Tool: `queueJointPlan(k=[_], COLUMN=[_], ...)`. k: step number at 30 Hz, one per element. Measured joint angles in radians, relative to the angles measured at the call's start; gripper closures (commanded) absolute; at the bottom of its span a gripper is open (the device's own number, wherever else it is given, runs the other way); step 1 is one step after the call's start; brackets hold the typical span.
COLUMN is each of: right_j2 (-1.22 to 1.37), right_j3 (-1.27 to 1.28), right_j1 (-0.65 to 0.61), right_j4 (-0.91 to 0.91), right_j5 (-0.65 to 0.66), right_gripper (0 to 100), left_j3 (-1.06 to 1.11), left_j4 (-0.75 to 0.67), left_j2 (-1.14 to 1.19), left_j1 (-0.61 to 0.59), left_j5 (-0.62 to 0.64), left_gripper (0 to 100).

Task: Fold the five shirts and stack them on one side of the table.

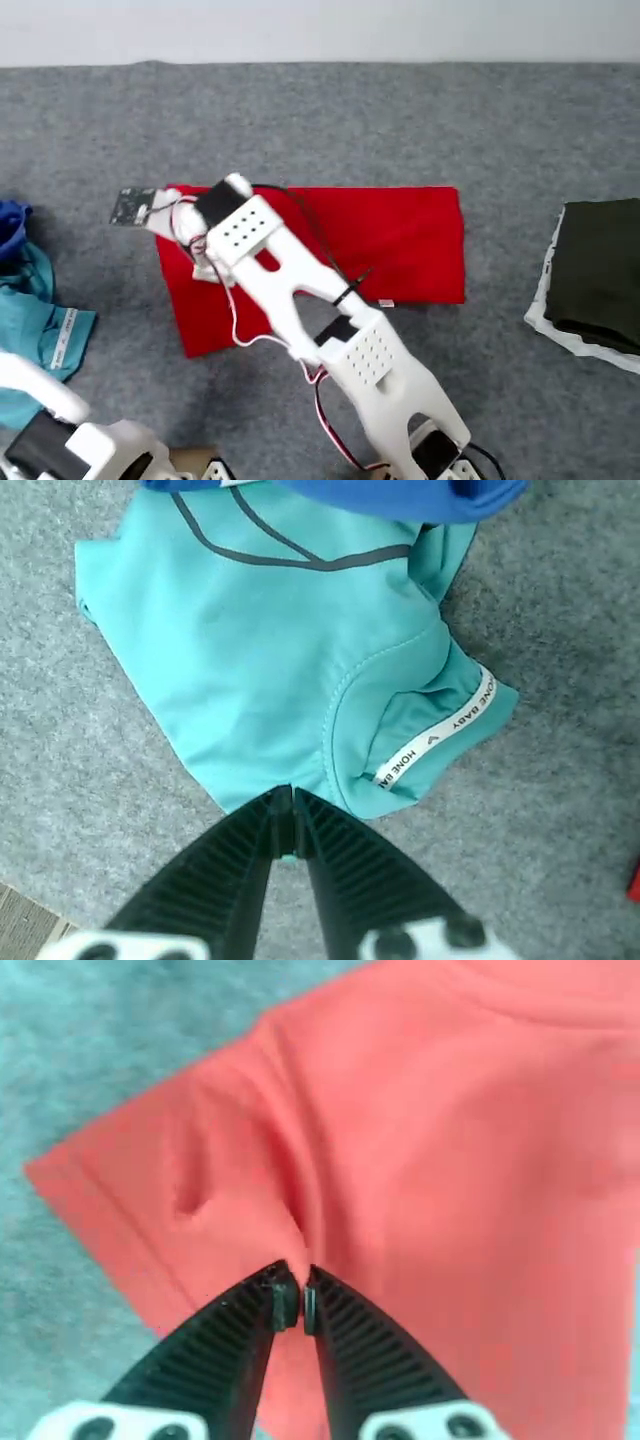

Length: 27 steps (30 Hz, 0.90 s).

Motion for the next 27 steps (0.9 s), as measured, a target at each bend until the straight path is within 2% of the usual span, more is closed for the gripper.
queueJointPlan(k=[9,14,16,21,27], right_j2=[0.121,0.121,0.121,0.123,0.121], right_j3=[-0.015,-0.015,-0.015,-0.044,-0.222], right_j1=[0.101,0.101,0.104,0.135,0.129], right_j4=[-0.178,-0.230,-0.236,-0.212,-0.017], right_j5=[0.008,0.008,0.008,-0.006,-0.011], right_gripper=[98.1,83.6,81.8,86.7,99.2], left_j3=[0.000,0.000,0.000,0.000,0.000], left_j4=[0.000,0.000,0.000,0.000,-0.006], left_j2=[0.000,0.000,0.000,0.000,0.000], left_j1=[0.000,0.000,0.000,0.000,0.000], left_j5=[0.000,0.000,0.000,0.000,0.000], left_gripper=[99,99,99,99,99])
